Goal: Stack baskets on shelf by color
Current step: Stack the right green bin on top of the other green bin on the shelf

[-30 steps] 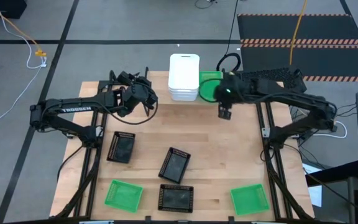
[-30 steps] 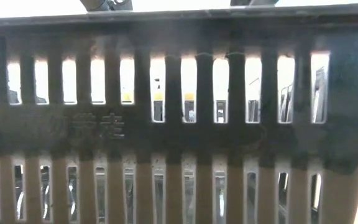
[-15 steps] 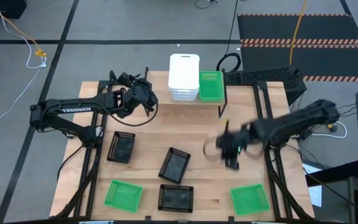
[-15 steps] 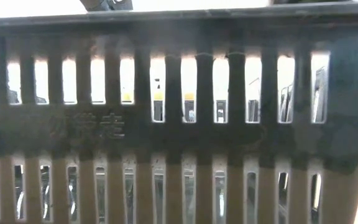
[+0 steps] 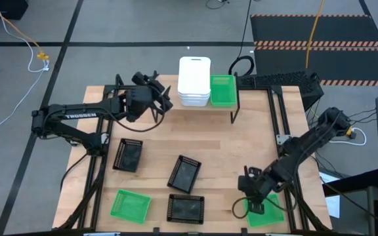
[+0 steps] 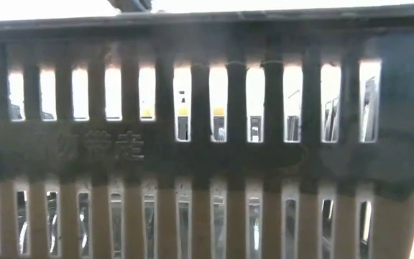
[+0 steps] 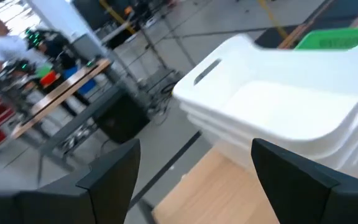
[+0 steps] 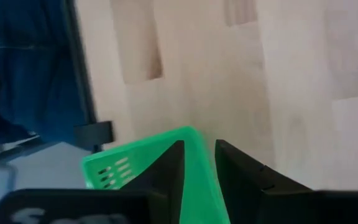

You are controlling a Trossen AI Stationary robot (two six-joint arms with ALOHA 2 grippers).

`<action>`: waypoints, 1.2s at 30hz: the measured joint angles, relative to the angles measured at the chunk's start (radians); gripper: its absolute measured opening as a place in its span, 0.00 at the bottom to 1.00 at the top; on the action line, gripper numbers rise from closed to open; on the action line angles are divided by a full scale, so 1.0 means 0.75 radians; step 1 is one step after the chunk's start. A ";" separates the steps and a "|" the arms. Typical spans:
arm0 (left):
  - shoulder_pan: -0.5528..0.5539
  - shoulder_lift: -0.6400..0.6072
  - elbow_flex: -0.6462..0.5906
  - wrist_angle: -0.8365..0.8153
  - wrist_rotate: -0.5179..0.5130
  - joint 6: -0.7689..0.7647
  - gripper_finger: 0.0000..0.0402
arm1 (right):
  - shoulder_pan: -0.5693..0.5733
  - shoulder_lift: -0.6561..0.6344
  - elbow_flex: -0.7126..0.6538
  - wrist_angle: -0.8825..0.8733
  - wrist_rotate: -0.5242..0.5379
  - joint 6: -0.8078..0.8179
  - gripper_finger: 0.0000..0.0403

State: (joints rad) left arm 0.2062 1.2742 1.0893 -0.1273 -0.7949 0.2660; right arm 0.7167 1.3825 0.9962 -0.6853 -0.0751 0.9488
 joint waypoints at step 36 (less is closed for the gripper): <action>0.048 0.003 0.000 0.089 0.057 0.061 0.77 | -0.326 -0.072 -0.290 0.057 0.562 0.323 0.11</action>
State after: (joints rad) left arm 0.2420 1.2762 1.0893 -0.0606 -0.7525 0.3119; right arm 0.4723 1.3286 0.7784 -0.6426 0.3462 1.1911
